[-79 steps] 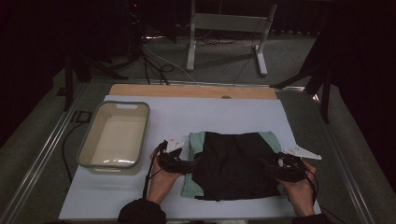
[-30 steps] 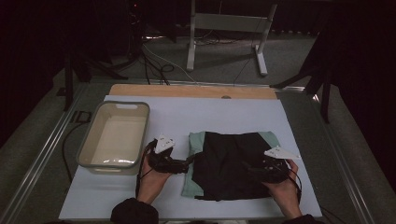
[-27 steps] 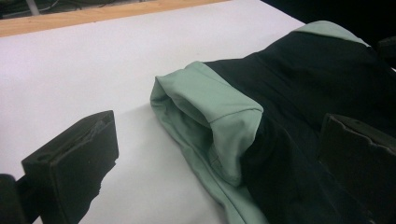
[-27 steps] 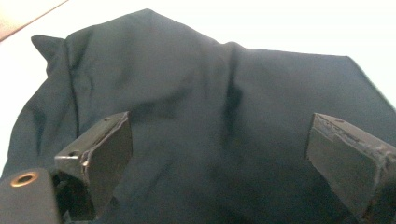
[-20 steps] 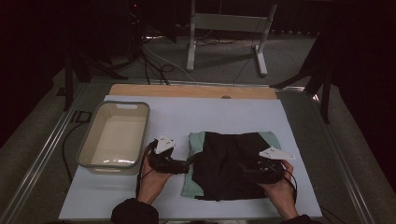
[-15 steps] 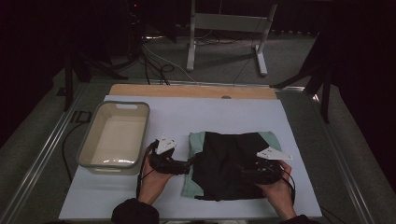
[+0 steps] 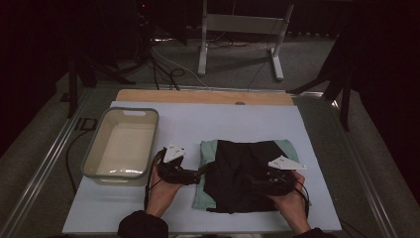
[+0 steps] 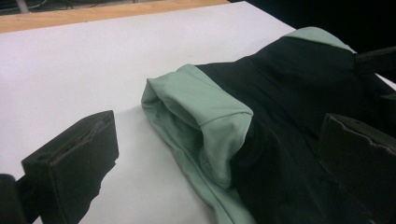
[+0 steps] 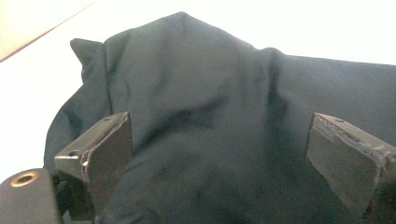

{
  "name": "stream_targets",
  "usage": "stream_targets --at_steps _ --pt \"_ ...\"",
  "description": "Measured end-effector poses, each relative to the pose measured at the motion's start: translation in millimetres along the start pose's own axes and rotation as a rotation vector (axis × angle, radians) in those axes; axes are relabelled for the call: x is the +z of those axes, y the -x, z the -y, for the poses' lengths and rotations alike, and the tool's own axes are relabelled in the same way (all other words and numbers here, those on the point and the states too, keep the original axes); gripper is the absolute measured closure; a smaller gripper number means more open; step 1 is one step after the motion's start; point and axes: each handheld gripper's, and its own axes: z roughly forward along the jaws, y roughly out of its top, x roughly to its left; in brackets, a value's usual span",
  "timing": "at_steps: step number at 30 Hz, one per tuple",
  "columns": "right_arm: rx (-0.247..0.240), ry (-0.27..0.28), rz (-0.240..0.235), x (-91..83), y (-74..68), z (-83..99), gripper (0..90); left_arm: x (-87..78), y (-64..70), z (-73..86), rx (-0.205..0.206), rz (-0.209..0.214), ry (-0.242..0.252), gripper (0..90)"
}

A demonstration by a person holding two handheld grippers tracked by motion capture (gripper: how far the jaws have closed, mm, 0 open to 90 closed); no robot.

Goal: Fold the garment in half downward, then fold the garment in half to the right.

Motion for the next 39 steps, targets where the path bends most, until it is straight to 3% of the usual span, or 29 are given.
stream_targets --at_steps 4,9,18,39 --pt "0.007 0.017 -0.004 1.5 -3.0 -1.6 8.5 0.3 -0.2 0.3 0.000 0.000 -0.001 0.1" --pt "0.039 0.029 -0.044 3.4 -7.0 -4.7 8.5 -0.1 -1.5 0.6 0.002 -0.004 -0.001 0.1" --pt "-0.007 0.015 -0.064 12.5 -24.1 -6.0 8.5 -0.6 -1.3 0.7 0.003 -0.002 0.008 0.2" --pt "-0.037 -0.005 -0.096 22.3 -44.1 -5.9 8.9 -1.3 -1.5 0.4 0.002 -0.001 0.014 0.2"
